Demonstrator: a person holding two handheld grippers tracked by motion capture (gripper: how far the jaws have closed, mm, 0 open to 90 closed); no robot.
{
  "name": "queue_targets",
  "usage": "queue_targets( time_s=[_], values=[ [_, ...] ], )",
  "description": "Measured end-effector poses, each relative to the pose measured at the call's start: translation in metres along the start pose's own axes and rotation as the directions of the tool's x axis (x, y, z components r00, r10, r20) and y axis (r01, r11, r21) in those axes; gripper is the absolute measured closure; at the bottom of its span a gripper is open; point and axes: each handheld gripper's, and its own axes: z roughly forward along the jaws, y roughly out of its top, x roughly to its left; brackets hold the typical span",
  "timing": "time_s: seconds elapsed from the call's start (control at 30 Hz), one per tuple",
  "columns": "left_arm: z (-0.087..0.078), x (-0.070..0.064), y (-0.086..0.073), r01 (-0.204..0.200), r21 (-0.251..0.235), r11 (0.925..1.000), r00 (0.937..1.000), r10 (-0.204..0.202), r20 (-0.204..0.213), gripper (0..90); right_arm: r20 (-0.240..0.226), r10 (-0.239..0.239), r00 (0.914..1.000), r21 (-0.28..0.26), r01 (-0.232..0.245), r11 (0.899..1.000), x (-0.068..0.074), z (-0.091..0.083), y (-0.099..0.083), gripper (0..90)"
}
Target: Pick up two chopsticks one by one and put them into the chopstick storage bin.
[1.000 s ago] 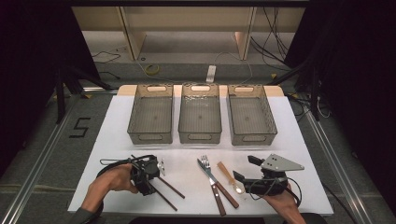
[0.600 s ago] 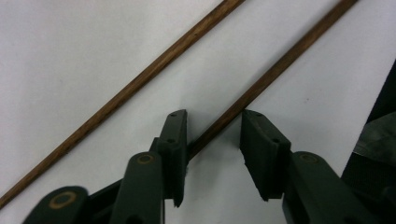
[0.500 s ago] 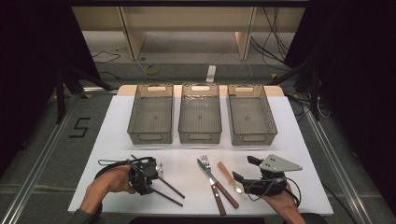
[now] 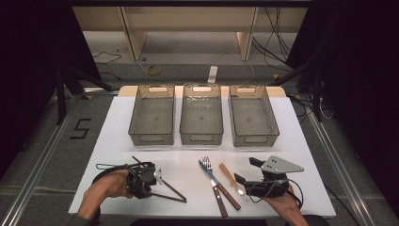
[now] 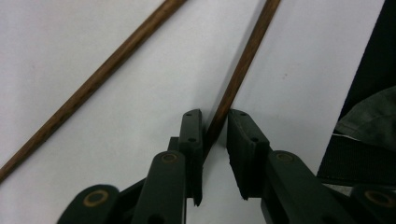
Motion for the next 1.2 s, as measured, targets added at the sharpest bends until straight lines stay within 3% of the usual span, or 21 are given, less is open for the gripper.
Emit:
queue_targets(
  time_s=[0.43,1.2],
  values=[
    [-0.0004,-0.0026,-0.0027,-0.039,0.003,0.9992,0.9992,0.039,0.010,79.2,-0.009,-0.018,0.9998,0.012,0.018,1.000,-0.0006,0.0004,0.0000,23.2],
    [-0.0003,-0.0050,-0.0035,-0.069,-0.006,0.9976,0.9974,0.069,0.022,83.9,-0.029,-0.029,0.9992,0.032,0.030,0.999,0.0010,0.0031,-0.0005,23.2]
  ],
)
